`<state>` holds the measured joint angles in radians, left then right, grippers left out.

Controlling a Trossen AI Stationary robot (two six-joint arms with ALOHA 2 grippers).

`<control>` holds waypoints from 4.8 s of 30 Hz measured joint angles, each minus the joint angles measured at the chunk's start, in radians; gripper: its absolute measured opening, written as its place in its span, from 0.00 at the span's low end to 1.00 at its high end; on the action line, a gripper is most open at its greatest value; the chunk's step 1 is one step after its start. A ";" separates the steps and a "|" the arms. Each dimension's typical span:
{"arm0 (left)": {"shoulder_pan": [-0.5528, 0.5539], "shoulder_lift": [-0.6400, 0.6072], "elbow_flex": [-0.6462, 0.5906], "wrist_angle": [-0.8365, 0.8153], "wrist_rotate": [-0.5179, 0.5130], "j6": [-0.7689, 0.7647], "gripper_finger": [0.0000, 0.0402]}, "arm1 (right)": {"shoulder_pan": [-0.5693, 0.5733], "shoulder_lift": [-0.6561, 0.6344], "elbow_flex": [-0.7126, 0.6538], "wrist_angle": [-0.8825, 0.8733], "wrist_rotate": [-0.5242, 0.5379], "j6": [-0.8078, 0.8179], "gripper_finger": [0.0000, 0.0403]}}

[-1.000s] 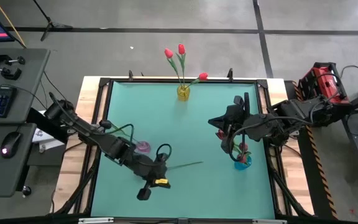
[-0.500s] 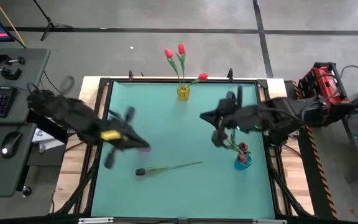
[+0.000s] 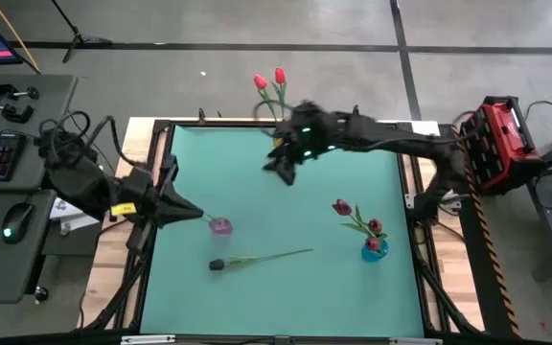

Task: Sort flowers into vase by color
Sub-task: Put the black tulip into the violet vase

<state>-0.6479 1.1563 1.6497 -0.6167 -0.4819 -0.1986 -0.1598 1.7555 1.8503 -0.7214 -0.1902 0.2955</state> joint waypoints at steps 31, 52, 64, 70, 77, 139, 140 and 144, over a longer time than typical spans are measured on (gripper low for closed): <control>-0.066 0.039 -0.001 0.047 -0.057 -0.017 0.00 | 0.336 0.461 0.000 0.121 -0.032 -0.193 0.54; -0.066 0.039 -0.001 0.061 -0.057 -0.017 0.00 | 0.396 0.591 0.001 0.200 0.113 -0.225 0.53; -0.066 0.039 -0.001 0.069 -0.058 -0.016 0.00 | 0.405 0.610 0.001 0.202 0.173 -0.219 0.23; -0.066 0.037 -0.001 0.087 -0.057 0.036 0.00 | 0.394 0.555 0.001 0.188 0.168 -0.173 0.04; -0.066 0.000 -0.001 0.199 -0.057 0.174 0.00 | 0.363 0.392 0.001 0.177 0.209 -0.199 0.01; -0.102 -0.049 0.000 0.459 -0.026 0.447 0.00 | 0.205 0.623 0.000 1.466 0.530 -0.061 0.00; -0.102 -0.049 0.000 0.459 -0.026 0.447 0.00 | 0.205 0.628 0.000 1.475 0.532 -0.052 0.00; -0.099 -0.049 0.000 0.459 -0.026 0.455 0.00 | 0.205 0.648 0.000 1.477 0.534 -0.011 0.00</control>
<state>-0.7467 1.1076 1.6493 -0.1577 -0.5083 0.2562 0.0448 2.4034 1.8500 0.7551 0.3435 0.2847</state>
